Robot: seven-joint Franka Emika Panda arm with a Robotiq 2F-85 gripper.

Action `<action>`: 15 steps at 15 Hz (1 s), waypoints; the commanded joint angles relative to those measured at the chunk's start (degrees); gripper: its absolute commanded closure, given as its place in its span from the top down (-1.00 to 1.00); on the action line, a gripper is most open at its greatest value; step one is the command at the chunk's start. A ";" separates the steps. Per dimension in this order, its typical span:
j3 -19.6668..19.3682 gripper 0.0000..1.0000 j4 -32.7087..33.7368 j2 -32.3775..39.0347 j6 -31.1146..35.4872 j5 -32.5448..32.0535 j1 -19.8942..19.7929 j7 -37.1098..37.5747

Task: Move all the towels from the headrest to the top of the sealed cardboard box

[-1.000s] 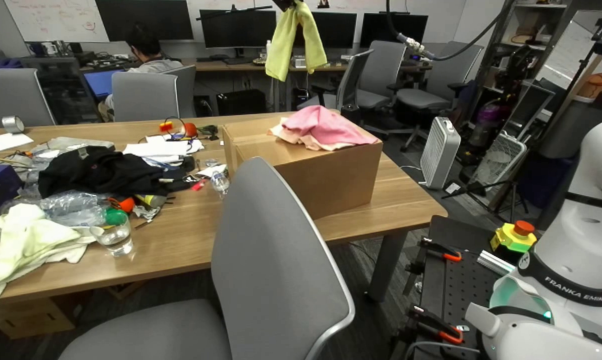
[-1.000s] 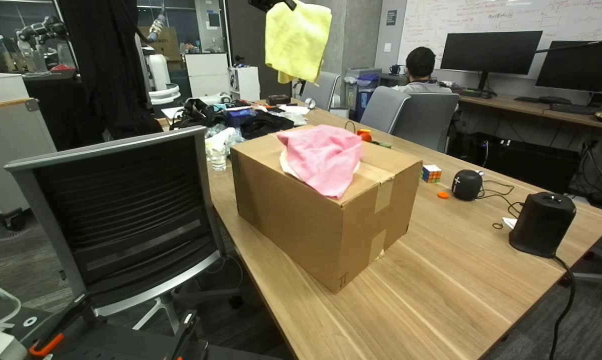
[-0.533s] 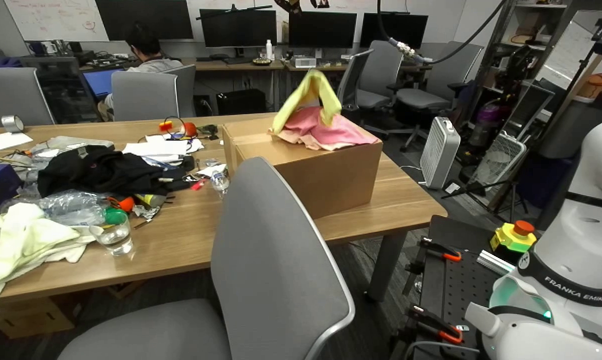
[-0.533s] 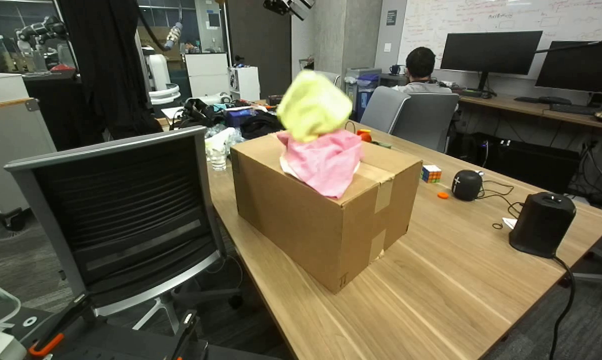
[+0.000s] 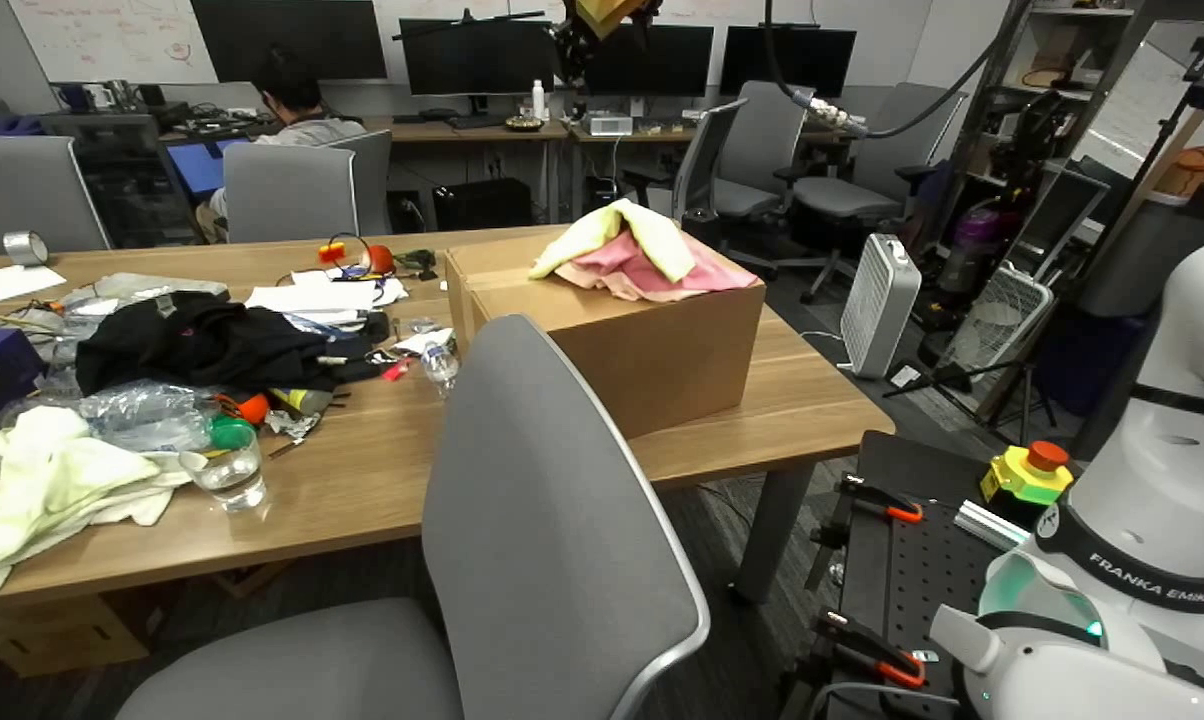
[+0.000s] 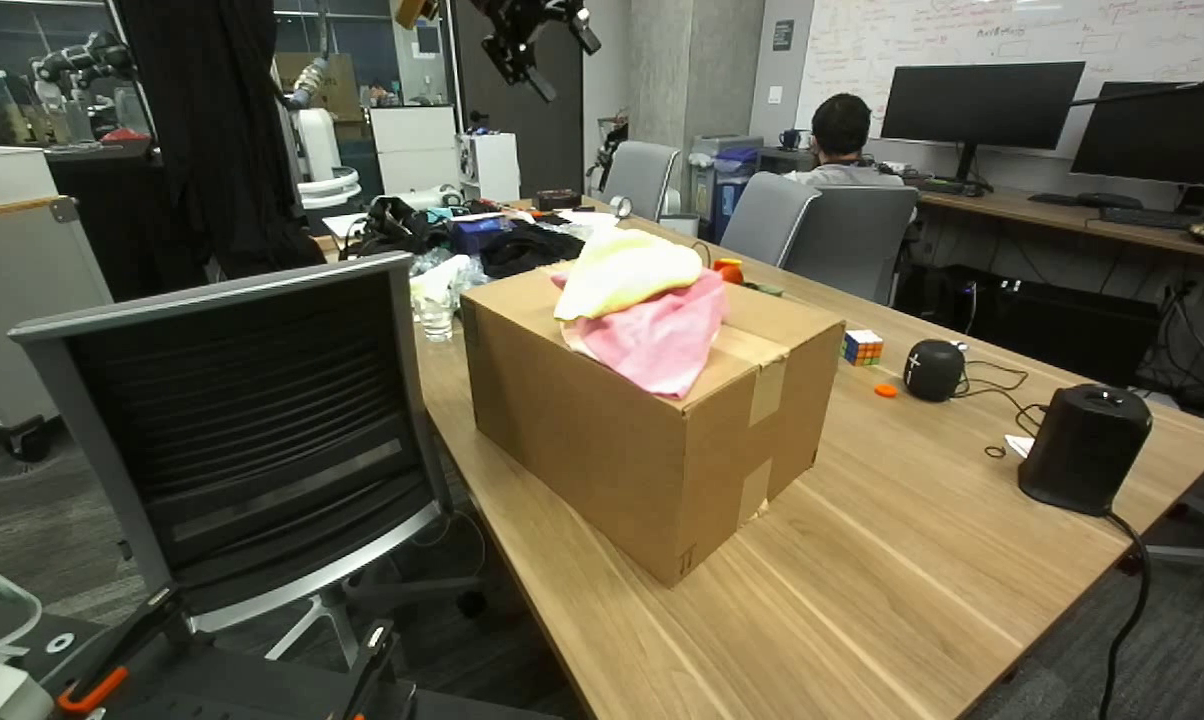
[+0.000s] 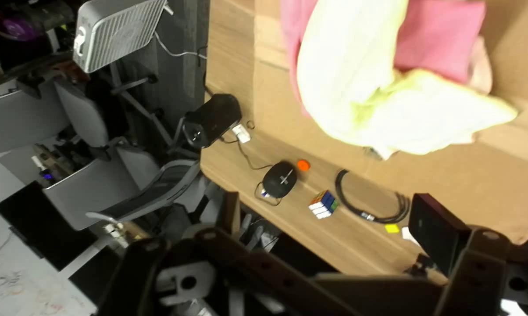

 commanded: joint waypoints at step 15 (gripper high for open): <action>1.83 1.00 -34.59 -39.85 -0.04 30.36 2.79 -45.44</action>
